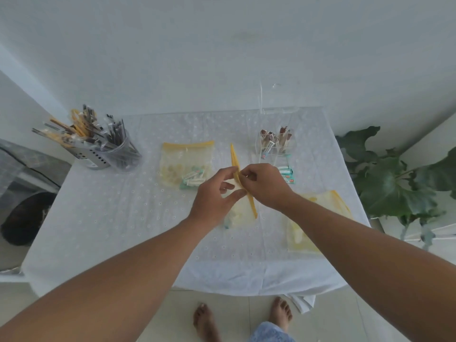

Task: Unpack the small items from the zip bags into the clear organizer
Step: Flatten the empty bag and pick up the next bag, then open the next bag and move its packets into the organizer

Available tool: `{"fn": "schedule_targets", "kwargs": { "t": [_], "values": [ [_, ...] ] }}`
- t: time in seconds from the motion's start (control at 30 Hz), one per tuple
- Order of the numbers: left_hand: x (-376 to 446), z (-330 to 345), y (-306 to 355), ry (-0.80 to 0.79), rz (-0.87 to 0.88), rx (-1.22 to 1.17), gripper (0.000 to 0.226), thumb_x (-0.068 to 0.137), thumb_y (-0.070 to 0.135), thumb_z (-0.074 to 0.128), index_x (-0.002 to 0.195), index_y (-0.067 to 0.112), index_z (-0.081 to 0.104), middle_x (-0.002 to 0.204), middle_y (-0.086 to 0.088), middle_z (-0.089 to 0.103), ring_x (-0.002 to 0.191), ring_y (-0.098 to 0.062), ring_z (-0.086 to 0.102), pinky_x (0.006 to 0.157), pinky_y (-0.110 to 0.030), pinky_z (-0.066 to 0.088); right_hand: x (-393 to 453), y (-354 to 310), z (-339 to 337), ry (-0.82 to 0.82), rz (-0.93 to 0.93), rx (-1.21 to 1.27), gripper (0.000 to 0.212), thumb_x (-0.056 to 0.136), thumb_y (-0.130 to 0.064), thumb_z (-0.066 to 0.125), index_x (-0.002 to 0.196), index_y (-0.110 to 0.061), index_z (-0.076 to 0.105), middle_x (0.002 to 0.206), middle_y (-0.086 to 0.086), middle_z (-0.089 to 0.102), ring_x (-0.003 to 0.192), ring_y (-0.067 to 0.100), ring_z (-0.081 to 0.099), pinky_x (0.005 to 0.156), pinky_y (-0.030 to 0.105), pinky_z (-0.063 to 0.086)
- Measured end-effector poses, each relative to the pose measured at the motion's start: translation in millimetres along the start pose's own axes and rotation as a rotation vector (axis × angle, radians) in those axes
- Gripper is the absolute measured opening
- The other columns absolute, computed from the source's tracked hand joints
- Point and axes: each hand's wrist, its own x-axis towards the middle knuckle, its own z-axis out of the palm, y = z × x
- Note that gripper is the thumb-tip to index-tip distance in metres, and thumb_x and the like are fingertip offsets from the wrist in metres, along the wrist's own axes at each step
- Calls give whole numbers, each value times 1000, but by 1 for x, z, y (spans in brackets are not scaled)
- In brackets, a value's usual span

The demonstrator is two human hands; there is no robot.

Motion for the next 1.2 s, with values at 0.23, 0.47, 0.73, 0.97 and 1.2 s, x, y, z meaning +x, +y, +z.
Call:
{"fn": "schedule_targets", "kwargs": {
  "t": [0.23, 0.47, 0.73, 0.97, 1.2],
  "values": [
    [5, 10, 6, 218, 1, -128, 29, 78, 25, 83, 104, 19, 72, 96, 11, 73, 94, -5, 68, 90, -21, 54, 1, -19, 0, 169, -192, -227, 16, 92, -17, 62, 92, -12, 77, 76, 2, 69, 69, 20, 62, 63, 32, 50],
    [-11, 7, -19, 310, 53, -52, 20, 80, 27, 83, 82, 9, 76, 76, 5, 73, 74, -5, 69, 70, -12, 50, 4, -14, 7, 240, -356, -375, 15, 95, -15, 60, 88, -7, 71, 77, 5, 61, 64, 28, 58, 58, 38, 49],
    [-68, -15, -89, 149, -64, 218, 13, 86, 22, 76, 79, 16, 68, 69, 13, 64, 66, 0, 62, 61, -23, 54, 4, 16, 14, 56, 3, -409, 17, 98, -22, 59, 100, -17, 75, 91, 5, 73, 87, 27, 66, 72, 35, 53],
    [-64, -15, -79, 192, -22, 191, 14, 85, 20, 76, 78, 17, 63, 68, 13, 61, 62, -3, 58, 57, -27, 53, 5, -32, 0, 198, -180, -699, 24, 96, -32, 64, 119, -27, 68, 112, 1, 65, 101, 27, 63, 75, 39, 54],
    [-55, -10, -69, 189, -16, 218, 11, 85, 21, 73, 80, 15, 66, 74, 2, 68, 68, -14, 63, 63, -37, 56, 8, -25, 54, -375, -98, -777, 22, 96, -21, 47, 89, -8, 63, 97, 11, 70, 85, 30, 65, 69, 31, 48]
  ]
}}
